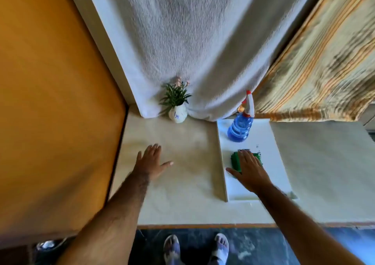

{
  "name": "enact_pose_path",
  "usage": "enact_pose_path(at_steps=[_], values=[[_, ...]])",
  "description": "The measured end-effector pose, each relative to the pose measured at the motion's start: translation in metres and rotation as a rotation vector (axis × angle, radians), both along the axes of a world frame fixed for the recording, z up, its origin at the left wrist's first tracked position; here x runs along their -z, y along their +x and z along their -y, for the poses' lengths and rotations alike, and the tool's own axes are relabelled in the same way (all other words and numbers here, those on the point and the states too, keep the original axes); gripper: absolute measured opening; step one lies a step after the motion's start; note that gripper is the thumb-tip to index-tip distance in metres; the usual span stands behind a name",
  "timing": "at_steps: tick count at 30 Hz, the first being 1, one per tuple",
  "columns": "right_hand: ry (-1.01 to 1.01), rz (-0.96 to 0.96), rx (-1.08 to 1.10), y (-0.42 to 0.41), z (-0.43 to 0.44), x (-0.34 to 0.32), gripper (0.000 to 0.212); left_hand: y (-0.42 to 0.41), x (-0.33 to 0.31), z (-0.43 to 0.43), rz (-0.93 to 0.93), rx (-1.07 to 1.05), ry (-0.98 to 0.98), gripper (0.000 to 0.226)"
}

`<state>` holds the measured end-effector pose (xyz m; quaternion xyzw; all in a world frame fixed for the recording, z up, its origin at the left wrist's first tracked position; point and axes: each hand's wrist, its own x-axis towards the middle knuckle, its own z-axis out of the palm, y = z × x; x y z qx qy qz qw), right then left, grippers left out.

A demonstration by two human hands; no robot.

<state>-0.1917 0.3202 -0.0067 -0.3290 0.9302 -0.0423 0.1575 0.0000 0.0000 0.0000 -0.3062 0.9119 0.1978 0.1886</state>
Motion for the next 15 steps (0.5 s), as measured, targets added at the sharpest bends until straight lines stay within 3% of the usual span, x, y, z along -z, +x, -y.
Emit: enact_pose_path(at_steps=[3,6,11,15], values=[[-0.007,0.008,0.078,0.012,-0.01,0.017,0.104,0.02,0.032,-0.009,0.024,-0.015,-0.044,0.104],[-0.007,-0.039,0.088,0.024,-0.016,0.037,0.107,0.035,0.061,-0.022,-0.102,0.002,-0.154,0.108],[-0.082,0.005,0.139,0.031,-0.015,0.044,0.111,0.038,0.08,-0.028,-0.157,0.002,-0.229,0.103],[-0.389,0.054,0.291,0.011,0.005,0.015,0.114,0.04,0.088,-0.03,-0.188,-0.002,-0.246,0.094]])
